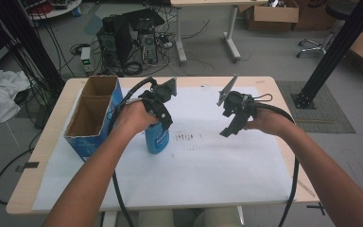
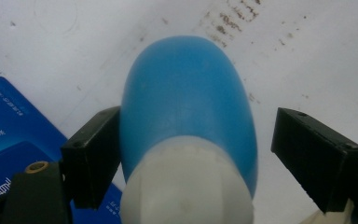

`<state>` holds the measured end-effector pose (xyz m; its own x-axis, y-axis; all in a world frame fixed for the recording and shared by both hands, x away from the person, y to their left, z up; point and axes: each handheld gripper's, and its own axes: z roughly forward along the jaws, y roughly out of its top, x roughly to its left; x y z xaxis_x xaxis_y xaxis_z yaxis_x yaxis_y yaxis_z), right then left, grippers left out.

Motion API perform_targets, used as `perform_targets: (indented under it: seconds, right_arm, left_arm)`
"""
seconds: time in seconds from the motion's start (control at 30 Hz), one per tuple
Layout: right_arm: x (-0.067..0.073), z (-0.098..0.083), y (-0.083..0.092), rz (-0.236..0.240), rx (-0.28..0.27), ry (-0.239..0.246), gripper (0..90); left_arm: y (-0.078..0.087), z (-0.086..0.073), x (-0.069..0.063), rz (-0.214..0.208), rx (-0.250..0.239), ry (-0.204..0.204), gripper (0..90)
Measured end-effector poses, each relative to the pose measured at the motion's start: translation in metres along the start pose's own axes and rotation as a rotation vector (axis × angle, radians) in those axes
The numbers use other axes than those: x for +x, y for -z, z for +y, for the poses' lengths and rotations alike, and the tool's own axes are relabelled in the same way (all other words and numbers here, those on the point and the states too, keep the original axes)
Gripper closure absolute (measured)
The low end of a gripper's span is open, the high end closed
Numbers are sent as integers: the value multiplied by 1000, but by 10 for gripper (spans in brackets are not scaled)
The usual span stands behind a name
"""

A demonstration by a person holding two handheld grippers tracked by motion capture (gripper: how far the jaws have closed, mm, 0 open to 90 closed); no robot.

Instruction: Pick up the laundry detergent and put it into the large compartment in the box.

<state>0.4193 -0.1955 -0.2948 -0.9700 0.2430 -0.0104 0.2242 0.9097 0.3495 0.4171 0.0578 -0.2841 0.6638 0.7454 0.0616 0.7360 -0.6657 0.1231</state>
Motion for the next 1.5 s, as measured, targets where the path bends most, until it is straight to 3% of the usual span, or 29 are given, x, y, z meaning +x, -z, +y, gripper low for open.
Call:
perform_targets:
  seconds: [0.67,0.73,1.5]
  right_arm:
    - [0,-2,0,4,-8,-3,173]
    - [0,-2,0,6,-6,-2,174]
    - [1,0,-3,9,-5,3,173]
  left_arm:
    - [-9,0,0,3,1,38,213]
    - [-9,0,1,-14,-9,51,217]
    - [-8,-2,2,-2,-22,55,284]
